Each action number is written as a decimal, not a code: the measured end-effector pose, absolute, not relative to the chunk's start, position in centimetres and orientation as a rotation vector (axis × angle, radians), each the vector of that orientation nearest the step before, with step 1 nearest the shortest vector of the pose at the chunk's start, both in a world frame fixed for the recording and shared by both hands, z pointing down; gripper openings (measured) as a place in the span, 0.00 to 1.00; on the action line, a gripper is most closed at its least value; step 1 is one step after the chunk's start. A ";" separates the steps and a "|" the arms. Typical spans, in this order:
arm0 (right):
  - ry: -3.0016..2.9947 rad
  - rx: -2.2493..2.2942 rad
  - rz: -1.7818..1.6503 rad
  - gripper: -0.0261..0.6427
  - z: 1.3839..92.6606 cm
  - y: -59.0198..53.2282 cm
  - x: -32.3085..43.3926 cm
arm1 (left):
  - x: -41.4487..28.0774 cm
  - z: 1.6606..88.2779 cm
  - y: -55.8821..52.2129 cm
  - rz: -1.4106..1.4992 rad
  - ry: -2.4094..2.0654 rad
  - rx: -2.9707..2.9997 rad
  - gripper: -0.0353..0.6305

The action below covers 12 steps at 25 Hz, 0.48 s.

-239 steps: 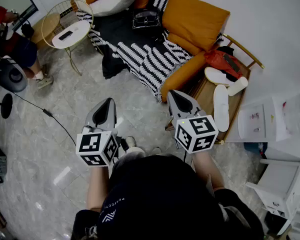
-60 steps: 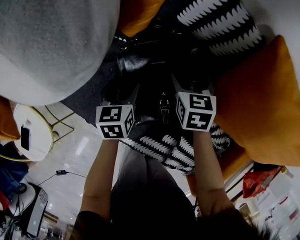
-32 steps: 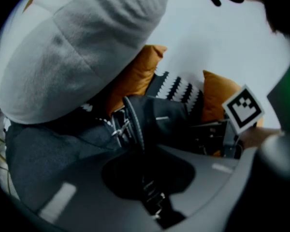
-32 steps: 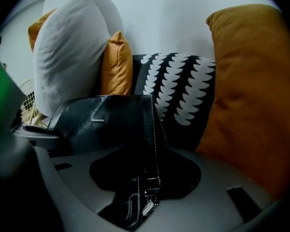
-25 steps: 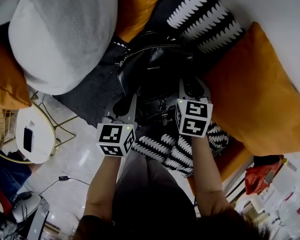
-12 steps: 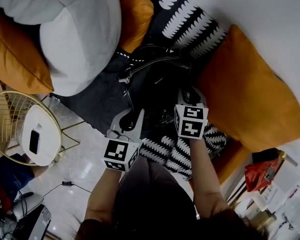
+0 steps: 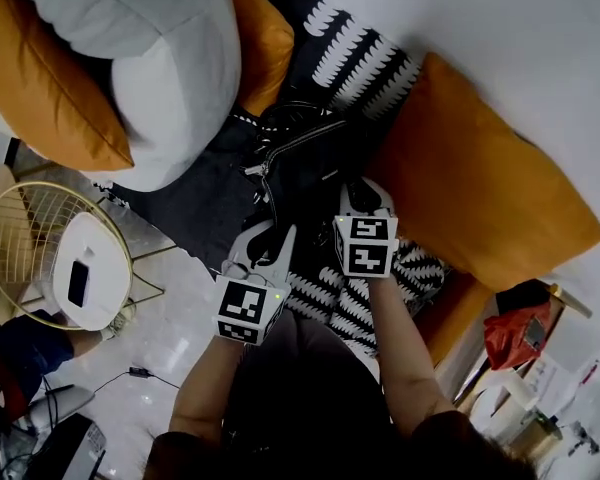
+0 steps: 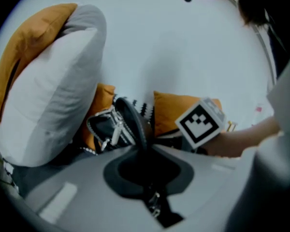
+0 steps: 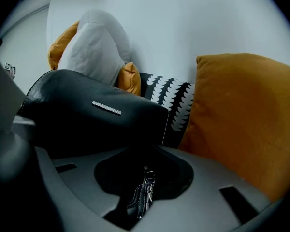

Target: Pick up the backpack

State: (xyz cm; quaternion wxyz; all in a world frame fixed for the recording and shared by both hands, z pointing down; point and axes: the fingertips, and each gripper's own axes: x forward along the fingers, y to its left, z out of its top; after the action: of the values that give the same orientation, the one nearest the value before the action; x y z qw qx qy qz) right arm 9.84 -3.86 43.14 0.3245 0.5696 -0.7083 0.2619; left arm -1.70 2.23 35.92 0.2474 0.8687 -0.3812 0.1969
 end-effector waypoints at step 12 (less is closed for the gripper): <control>-1.914 1.535 0.677 0.15 37.2 -1.5 10.4 | -4.5 32.6 3.1 0.587 -1.142 2.341 0.09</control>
State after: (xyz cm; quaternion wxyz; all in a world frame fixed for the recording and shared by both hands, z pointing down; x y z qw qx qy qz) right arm 10.36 -1.53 37.25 0.2940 0.5765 -0.7187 0.2542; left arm -4.50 3.15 32.61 0.2338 0.8525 -0.4158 0.2137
